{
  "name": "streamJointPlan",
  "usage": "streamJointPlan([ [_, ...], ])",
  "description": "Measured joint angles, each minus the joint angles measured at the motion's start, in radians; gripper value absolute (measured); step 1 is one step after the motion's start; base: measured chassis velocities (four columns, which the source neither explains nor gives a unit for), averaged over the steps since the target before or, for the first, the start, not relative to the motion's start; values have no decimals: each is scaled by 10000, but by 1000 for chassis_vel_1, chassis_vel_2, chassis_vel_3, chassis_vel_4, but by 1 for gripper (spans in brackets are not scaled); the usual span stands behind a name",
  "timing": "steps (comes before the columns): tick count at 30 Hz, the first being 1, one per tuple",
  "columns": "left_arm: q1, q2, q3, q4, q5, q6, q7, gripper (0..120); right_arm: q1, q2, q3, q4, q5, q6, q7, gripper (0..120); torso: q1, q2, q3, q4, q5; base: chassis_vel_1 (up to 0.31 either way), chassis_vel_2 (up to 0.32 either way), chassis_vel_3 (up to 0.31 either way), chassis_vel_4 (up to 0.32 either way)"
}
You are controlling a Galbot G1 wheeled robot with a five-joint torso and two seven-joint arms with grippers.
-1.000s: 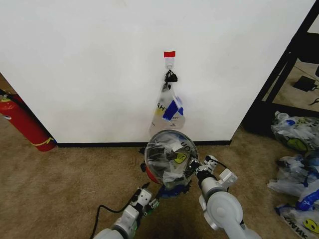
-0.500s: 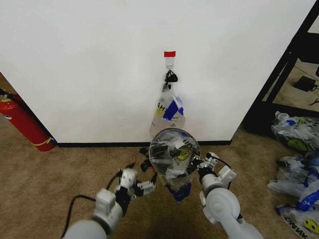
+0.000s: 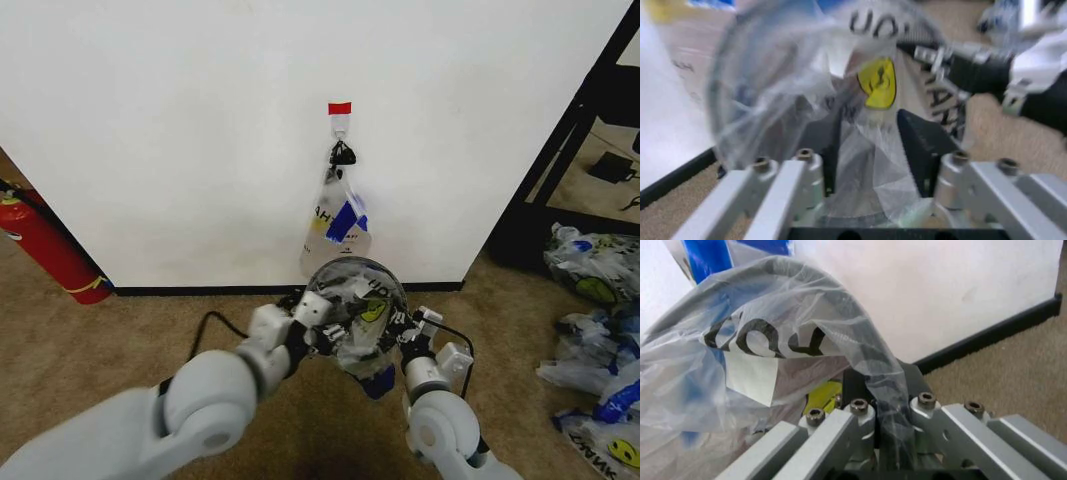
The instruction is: Pick up the garbage bag from the wall and place it over the trash bin.
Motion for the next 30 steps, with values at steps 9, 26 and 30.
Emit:
streamJointPlan([
  [9,-1446,-1021,1533,1896,283,130,-240,0,-100,19,-4,67,-310,99,-133,0,0,0,0,-2,-2,0,0,0,0],
  [26,-2090,-2864,2623,4560,30,137,-579,0,-275,-331,-196,391,-743,304,-417,0,-1,-1,-1,-2,-3,0,0,0,0],
  [30,-2451,-3453,2571,5186,-1109,112,-1081,0,-443,-395,-222,375,-892,417,-536,0,-1,0,-1,-5,-1,0,0,0,0],
])
